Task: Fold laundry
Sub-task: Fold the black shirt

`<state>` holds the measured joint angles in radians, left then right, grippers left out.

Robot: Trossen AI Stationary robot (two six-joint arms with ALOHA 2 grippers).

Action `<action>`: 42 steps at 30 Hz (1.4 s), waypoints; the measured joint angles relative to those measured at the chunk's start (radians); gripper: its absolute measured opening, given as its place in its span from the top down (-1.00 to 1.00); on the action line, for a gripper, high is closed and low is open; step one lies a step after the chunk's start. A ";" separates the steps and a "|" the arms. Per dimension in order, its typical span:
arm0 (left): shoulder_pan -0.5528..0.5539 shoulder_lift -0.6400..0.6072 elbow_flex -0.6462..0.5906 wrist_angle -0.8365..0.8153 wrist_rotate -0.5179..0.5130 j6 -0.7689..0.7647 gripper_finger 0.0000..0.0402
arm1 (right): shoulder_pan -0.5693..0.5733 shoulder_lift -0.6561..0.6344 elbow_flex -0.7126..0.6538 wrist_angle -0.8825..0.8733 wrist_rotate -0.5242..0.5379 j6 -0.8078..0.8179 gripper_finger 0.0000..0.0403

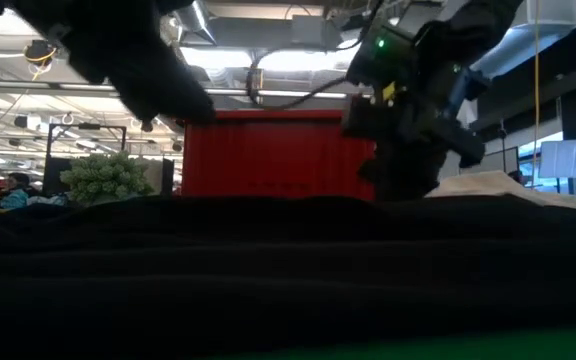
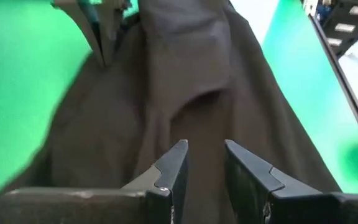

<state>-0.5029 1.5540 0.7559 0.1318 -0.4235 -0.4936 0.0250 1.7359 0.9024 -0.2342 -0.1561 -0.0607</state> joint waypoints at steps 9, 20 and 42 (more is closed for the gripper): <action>-0.042 0.126 0.000 0.000 0.112 -0.184 0.53 | -0.013 0.030 0.005 0.005 0.183 0.034 0.97; -0.074 0.237 0.004 0.021 0.258 -0.334 0.53 | -0.095 0.031 0.016 -0.006 0.320 0.037 0.98; -0.087 0.231 0.000 0.047 0.372 -0.361 0.53 | -0.151 -0.006 0.086 -0.213 0.503 0.089 0.97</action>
<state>-0.5900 1.7851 0.7559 0.1791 -0.0517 -0.8547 -0.1257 1.7302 0.9886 -0.4471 0.3467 0.0281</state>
